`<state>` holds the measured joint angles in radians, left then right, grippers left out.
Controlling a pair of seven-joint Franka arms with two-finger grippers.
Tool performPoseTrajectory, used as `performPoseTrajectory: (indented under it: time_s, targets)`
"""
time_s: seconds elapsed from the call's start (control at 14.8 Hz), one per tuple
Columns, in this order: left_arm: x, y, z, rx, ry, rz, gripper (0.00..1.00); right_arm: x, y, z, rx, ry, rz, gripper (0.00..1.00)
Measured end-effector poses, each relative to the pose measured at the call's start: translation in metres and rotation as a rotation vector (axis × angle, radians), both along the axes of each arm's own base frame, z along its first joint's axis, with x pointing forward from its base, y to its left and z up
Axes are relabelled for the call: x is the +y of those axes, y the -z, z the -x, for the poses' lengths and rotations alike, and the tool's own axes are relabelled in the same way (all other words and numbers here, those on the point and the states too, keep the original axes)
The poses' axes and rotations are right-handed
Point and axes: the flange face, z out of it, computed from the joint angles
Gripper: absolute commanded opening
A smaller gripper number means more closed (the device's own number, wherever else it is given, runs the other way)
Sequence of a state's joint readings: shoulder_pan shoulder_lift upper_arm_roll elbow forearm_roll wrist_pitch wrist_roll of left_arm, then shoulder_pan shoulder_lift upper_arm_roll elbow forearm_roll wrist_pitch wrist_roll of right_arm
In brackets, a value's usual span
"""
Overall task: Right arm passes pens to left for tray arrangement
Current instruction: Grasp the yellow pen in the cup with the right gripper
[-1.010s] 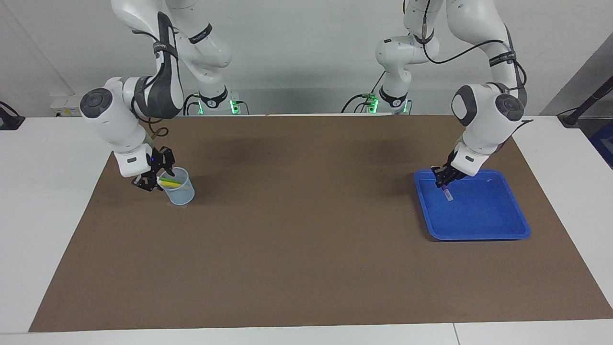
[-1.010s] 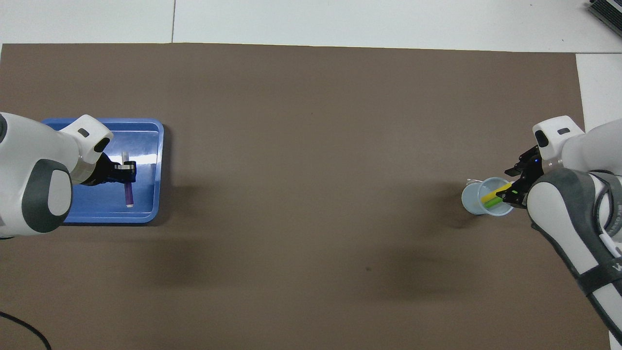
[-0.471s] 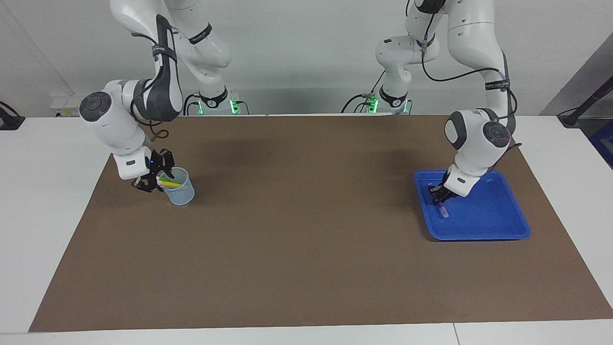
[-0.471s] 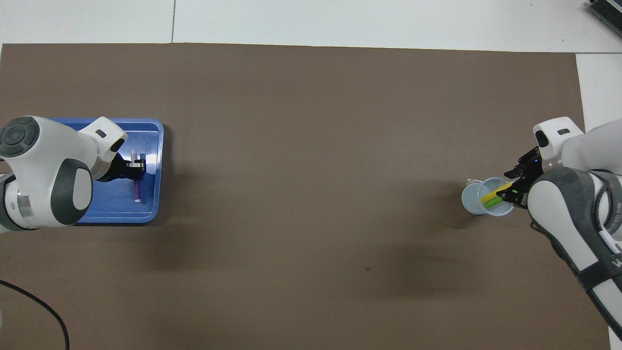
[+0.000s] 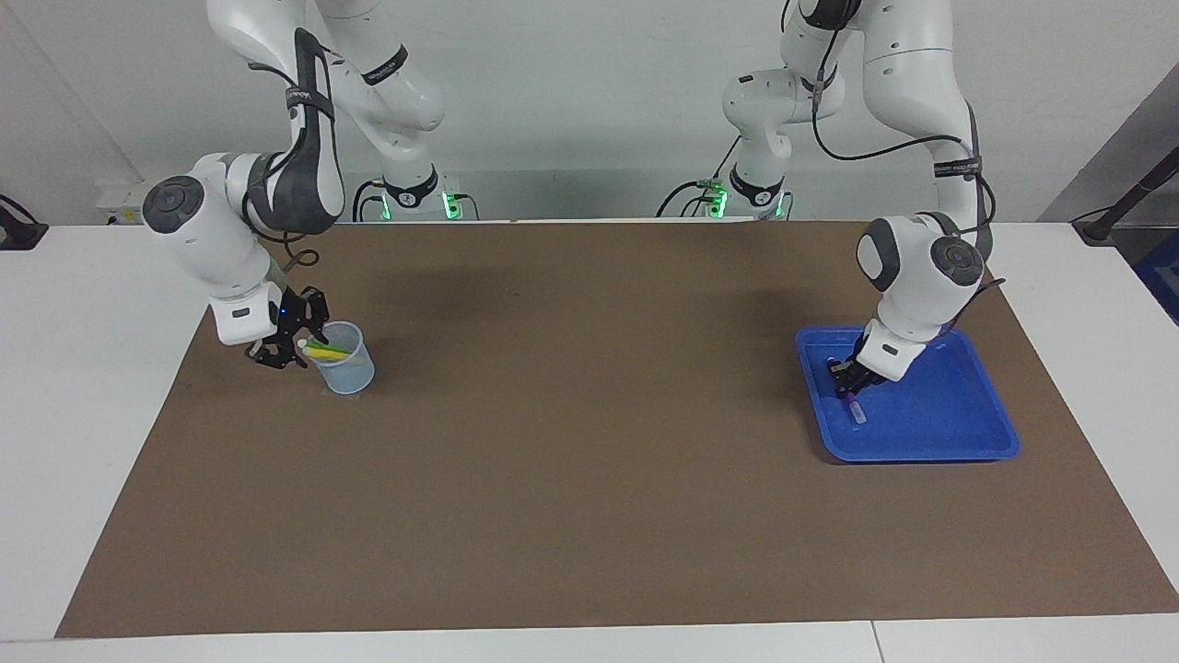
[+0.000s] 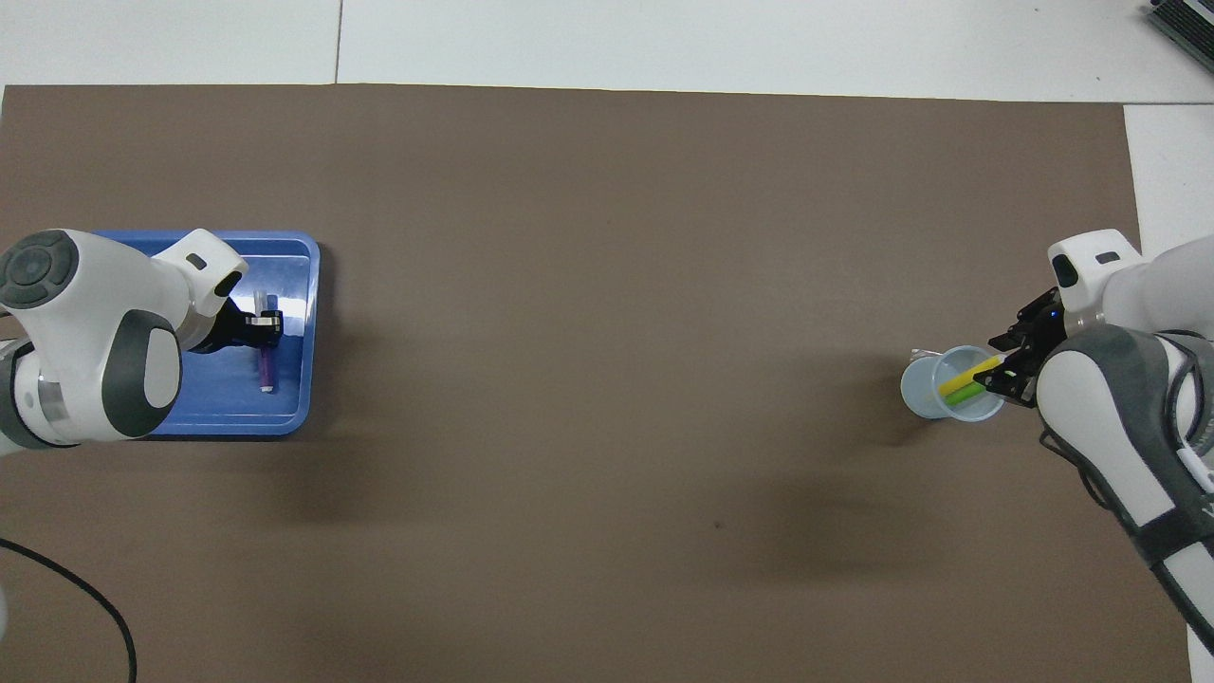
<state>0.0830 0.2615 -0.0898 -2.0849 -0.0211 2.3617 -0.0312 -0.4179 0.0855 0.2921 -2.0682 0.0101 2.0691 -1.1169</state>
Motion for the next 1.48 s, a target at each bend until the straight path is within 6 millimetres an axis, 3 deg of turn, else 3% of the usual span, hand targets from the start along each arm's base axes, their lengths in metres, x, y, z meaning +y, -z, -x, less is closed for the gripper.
performPoseTrajectory:
  time_s: [0.07,0.2,0.34,0.4,0.54,0.74,1.21,1.35,1.48]
  targets:
    - [0.000,0.000,0.000,0.000,0.000,0.000,0.50,0.001,0.000,0.000,0.006,0.022,0.001,0.48]
    - [0.000,0.001,0.000,0.002,0.000,0.000,0.53,0.005,0.000,0.000,0.008,0.045,0.003,0.43]
    - [0.000,0.002,0.000,0.003,0.001,0.000,0.55,0.005,0.000,0.000,0.009,0.051,0.004,0.27]
    - [0.000,0.002,0.000,0.003,0.001,0.000,0.62,0.005,0.000,0.000,0.009,0.052,0.004,0.22]
    - [0.000,0.001,0.000,0.004,0.001,0.000,0.64,0.005,-0.003,-0.001,0.006,0.053,0.004,0.21]
    - [0.002,-0.006,-0.004,0.023,0.000,0.001,0.76,0.005,-0.009,-0.001,0.007,0.053,0.006,0.01]
    - [0.000,-0.074,-0.035,0.035,0.001,0.012,0.92,0.010,-0.016,-0.002,0.042,0.097,-0.048,0.00]
    - [-0.006,-0.084,-0.037,0.030,-0.007,0.033,0.99,0.018,-0.032,-0.005,0.059,0.134,-0.095,0.00]
    - [-0.010,-0.095,-0.035,0.049,-0.034,0.062,1.00,0.022,-0.054,-0.010,0.075,0.145,-0.111,0.00]
